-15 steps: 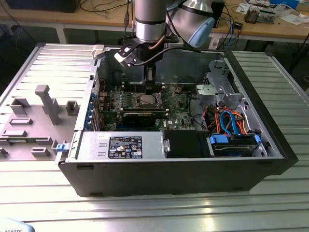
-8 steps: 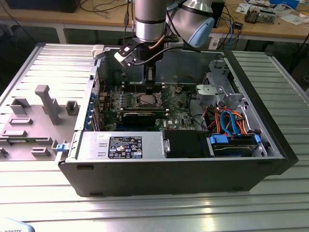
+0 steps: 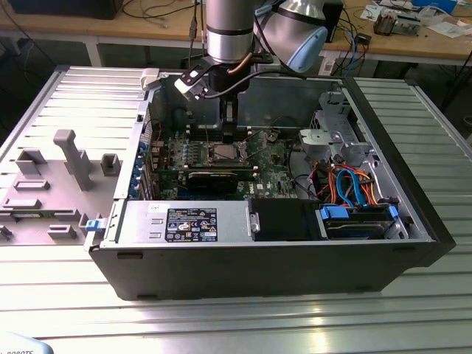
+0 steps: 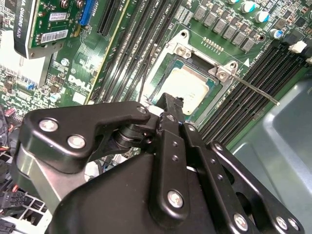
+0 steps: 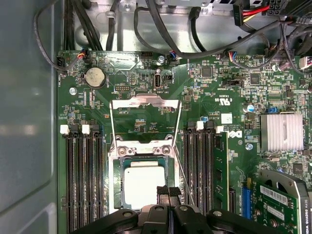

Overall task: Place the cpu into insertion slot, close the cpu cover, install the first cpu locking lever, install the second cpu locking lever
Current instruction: 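Close the cpu cover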

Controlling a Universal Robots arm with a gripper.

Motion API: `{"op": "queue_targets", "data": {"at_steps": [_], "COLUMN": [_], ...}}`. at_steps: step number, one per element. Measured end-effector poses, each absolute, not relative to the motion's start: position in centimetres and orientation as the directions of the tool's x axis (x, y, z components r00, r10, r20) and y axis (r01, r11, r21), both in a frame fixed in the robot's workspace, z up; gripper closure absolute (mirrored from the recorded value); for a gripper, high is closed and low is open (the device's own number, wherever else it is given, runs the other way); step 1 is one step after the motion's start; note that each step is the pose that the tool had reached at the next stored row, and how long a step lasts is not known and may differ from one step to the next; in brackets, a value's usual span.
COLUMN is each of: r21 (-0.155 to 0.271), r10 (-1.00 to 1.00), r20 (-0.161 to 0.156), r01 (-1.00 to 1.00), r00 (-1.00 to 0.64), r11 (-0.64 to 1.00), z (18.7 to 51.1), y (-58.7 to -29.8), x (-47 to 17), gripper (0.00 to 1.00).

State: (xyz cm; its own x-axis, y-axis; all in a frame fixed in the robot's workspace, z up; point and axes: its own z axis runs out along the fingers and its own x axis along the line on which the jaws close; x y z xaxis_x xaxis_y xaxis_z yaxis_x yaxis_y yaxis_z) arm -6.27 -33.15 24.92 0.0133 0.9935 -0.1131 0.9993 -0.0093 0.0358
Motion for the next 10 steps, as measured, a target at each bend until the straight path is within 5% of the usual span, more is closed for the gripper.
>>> {"op": "queue_targets", "data": {"at_steps": [10], "r21": [0.036], "r10": [0.993], "r20": [-0.115], "r01": [0.999], "r00": [0.013], "r11": [-0.009], "z": [25.1], "y": [-33.15], "x": [-6.27], "gripper": [0.89]}}
